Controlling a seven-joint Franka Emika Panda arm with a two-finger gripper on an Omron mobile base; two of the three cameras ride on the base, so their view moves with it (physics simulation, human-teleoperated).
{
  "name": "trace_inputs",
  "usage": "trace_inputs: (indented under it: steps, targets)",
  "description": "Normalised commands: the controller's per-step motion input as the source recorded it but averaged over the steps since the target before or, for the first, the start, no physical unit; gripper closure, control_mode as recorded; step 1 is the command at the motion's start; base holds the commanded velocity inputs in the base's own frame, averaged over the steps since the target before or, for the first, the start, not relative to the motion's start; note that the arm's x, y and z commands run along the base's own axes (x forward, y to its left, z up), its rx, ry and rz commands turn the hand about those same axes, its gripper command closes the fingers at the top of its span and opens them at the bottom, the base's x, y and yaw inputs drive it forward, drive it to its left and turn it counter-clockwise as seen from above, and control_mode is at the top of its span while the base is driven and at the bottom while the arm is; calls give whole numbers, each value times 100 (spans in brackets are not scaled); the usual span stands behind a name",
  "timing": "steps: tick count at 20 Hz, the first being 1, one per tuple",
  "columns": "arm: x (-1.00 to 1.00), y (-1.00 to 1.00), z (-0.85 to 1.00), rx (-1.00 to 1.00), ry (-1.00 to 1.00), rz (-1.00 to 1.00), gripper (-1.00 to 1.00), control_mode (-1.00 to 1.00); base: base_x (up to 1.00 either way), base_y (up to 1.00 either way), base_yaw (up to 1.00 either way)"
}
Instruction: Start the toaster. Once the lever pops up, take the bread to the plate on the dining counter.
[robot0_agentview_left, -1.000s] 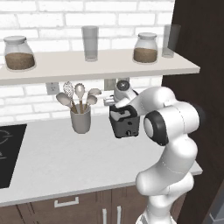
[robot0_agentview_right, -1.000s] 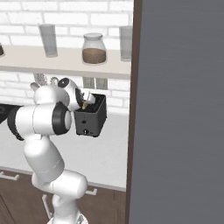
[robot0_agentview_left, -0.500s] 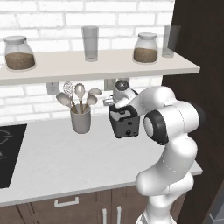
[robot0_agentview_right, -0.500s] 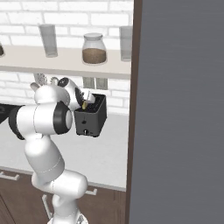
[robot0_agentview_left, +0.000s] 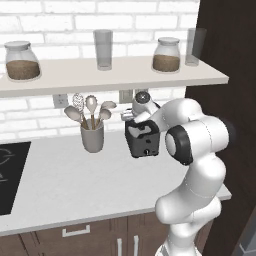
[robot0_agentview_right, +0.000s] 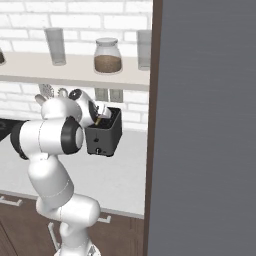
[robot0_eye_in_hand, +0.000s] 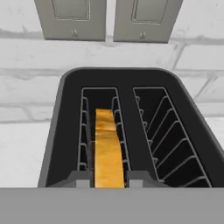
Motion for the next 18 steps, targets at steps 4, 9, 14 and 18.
trace_inputs:
  steps: [4,9,14,18]
  targets:
    - [-24,-23,0,0,-1,0,100,-100,0,0,0]
    - [-47,0,1,0,-6,0,100,-100,0,0,0]
    - [-25,0,14,0,-9,0,100,-100,0,0,0]
    - [0,4,35,0,-3,0,100,-100,0,0,0]
